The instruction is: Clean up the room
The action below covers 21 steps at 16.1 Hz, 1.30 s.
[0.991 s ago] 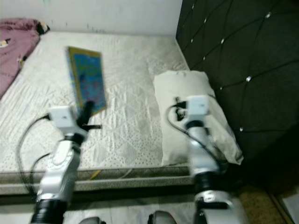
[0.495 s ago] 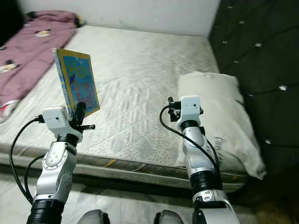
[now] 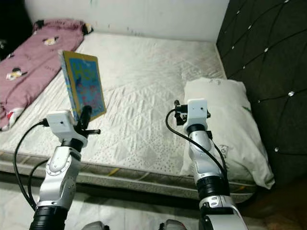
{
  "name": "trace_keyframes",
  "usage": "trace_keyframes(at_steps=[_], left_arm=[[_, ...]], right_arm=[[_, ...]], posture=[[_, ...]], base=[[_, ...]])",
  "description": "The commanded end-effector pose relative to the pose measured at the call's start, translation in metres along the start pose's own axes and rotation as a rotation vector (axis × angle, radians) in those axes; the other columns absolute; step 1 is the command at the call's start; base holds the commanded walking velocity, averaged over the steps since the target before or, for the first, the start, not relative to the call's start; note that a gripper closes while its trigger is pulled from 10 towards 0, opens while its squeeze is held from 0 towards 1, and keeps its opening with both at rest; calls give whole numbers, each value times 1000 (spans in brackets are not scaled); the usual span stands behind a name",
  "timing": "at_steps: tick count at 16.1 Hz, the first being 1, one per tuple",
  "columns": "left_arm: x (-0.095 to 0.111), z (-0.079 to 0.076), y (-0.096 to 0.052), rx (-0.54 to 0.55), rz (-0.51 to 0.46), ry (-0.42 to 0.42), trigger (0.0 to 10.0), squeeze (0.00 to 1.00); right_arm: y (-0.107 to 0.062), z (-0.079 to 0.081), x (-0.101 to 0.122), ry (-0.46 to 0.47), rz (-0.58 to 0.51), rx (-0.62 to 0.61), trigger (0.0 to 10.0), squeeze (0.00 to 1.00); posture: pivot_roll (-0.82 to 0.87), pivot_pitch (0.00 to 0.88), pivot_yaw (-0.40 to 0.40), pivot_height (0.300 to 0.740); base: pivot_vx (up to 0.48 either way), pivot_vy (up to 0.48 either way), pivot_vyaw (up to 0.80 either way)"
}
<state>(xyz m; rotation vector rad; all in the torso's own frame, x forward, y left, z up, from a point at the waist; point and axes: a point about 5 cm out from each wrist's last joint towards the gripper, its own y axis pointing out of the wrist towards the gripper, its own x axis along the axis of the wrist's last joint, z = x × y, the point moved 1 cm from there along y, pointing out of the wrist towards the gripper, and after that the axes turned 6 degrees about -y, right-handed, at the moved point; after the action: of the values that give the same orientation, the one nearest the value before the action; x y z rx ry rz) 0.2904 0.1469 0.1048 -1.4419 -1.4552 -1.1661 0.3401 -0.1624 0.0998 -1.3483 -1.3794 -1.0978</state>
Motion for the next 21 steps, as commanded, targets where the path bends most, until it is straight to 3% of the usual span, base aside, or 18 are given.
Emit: trace_keyframes(at_steps=[1,4,12,21], left_arm=[[10,-2,3,-16,-48,16,10000,0],[10,-2,4,-13,-41,17,10000,0],[7,-1,4,2,-26,16,10000,0],[8,-2,3,-9,-31,13,10000,0]], right_arm=[[5,-2,5,17,-10,-5,10000,0],[5,-2,5,24,-10,-8,10000,0],[5,-3,3,30,0,-14,10000,0],[6,-6,4,25,-2,-23,10000,0]], posture=[[-44,0,-20,740],[-44,0,-19,740],[-44,0,-18,740],[-46,0,-19,740]], base=[[337,0,0],[301,0,-590],[0,0,0],[0,0,-778]])
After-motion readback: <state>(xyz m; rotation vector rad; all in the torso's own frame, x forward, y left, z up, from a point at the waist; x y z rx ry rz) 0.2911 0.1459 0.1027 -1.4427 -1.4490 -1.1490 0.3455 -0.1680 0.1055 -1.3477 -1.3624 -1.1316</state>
